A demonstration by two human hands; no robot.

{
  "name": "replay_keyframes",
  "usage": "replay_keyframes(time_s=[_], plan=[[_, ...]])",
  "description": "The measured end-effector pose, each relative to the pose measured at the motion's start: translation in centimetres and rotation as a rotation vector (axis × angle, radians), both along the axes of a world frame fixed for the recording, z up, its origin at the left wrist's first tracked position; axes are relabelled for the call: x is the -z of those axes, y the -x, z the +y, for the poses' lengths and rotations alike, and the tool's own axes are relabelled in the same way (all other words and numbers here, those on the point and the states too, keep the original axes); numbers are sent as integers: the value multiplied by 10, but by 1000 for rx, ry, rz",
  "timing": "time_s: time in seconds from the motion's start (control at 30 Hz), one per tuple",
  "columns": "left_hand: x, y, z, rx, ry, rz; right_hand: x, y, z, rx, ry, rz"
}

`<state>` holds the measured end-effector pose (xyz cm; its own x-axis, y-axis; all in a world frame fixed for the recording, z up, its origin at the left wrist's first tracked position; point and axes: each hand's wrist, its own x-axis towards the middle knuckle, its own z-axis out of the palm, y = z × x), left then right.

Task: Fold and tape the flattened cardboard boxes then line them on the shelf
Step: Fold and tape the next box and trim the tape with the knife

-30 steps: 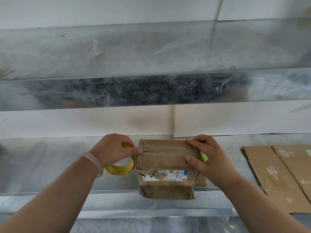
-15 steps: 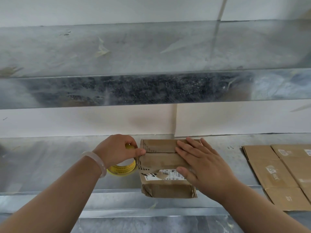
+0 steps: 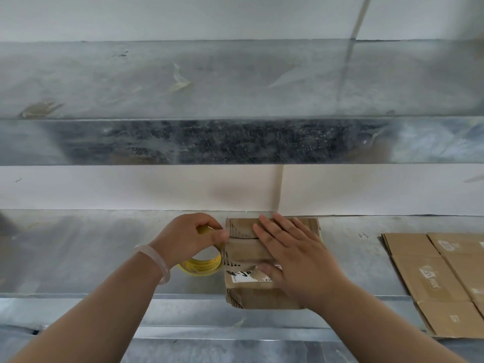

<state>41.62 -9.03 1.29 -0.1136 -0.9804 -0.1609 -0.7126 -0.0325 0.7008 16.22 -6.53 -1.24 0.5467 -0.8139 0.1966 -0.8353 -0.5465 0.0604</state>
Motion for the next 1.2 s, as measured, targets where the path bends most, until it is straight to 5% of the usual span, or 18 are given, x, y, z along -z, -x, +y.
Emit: replay_keyframes(time_s=[0.17,0.43,0.6,0.7,0.9,1.2], plan=[[4,-20,10,52,31,136,2,-1,-1,-13,24,-5],[1,-23,-2,354,58,-574,4,1,-1,-40,35,-33],[25,-15,-6,419,52,-635,4,1,0,-42,45,-24],[28,-16,-7,387,61,-561,4,2,-1,-34,41,-25],[33,-33,13,155,173,28,5,4,-1,-34,34,-39],[47,-20,18,86,165,42,4,2,-1,-48,72,-41]])
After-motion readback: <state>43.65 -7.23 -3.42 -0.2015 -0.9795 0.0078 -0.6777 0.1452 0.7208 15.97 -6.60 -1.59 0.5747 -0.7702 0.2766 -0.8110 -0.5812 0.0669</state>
